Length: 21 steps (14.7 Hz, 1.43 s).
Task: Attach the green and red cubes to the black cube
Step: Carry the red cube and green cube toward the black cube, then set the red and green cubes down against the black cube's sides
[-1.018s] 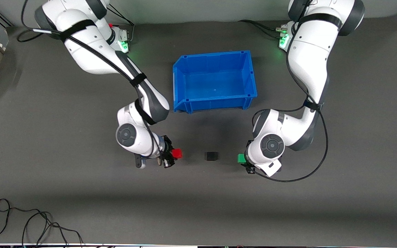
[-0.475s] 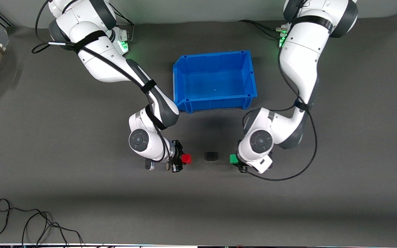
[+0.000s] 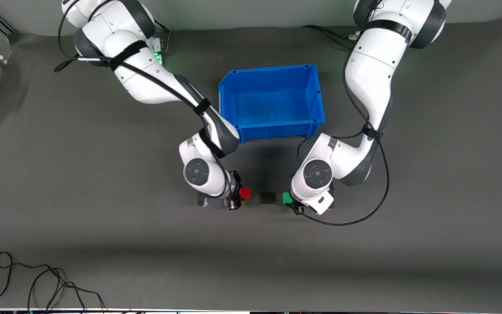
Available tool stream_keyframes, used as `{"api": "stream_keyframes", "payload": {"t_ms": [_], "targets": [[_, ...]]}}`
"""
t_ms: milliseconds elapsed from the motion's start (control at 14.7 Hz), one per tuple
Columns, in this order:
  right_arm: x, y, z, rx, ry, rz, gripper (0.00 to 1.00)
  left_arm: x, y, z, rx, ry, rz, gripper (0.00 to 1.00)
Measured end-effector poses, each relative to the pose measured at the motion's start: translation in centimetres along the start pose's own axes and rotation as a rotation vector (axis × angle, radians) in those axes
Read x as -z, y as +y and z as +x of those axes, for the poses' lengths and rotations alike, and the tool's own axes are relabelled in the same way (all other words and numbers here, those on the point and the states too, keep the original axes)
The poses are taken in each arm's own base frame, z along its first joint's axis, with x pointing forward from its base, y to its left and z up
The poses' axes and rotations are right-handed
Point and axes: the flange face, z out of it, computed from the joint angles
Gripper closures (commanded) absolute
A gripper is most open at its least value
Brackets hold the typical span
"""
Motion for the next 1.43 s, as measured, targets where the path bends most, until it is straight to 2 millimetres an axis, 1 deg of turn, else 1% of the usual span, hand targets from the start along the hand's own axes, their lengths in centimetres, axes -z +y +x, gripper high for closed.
{"api": "stream_keyframes", "payload": {"t_ms": [271,475,679,747,882,1086,1425], "targets": [[0.0,-0.2,-0.2,-0.022,0.005,0.009,1.0,0.0,-0.3,-0.9,0.002,-0.012,-0.02,0.92],[-0.1,-0.9,-0.6,-0.051,-0.007,0.026,1.0,-0.3,-0.8,-1.7,-0.004,-0.012,-0.02,0.92],[-0.3,-1.5,-1.3,-0.064,-0.02,0.042,1.0,-1.9,-1.2,-2.0,-0.011,-0.008,-0.016,0.92],[-0.4,-1.5,-1.6,-0.064,-0.023,0.044,1.0,-2.5,-1.3,-2.1,-0.013,-0.01,-0.02,0.92],[-0.5,-1.3,-2.2,-0.062,-0.025,0.047,1.0,-3.2,-1.3,-2.2,-0.014,-0.011,-0.022,0.92],[-0.7,-0.9,-2.9,-0.065,-0.025,0.048,1.0,-2.9,-1.2,-2.3,-0.011,-0.015,-0.028,0.92],[-0.7,-0.9,-2.9,-0.067,-0.024,0.049,1.0,-2.9,-1.2,-2.4,-0.005,-0.016,-0.03,0.92]]}}
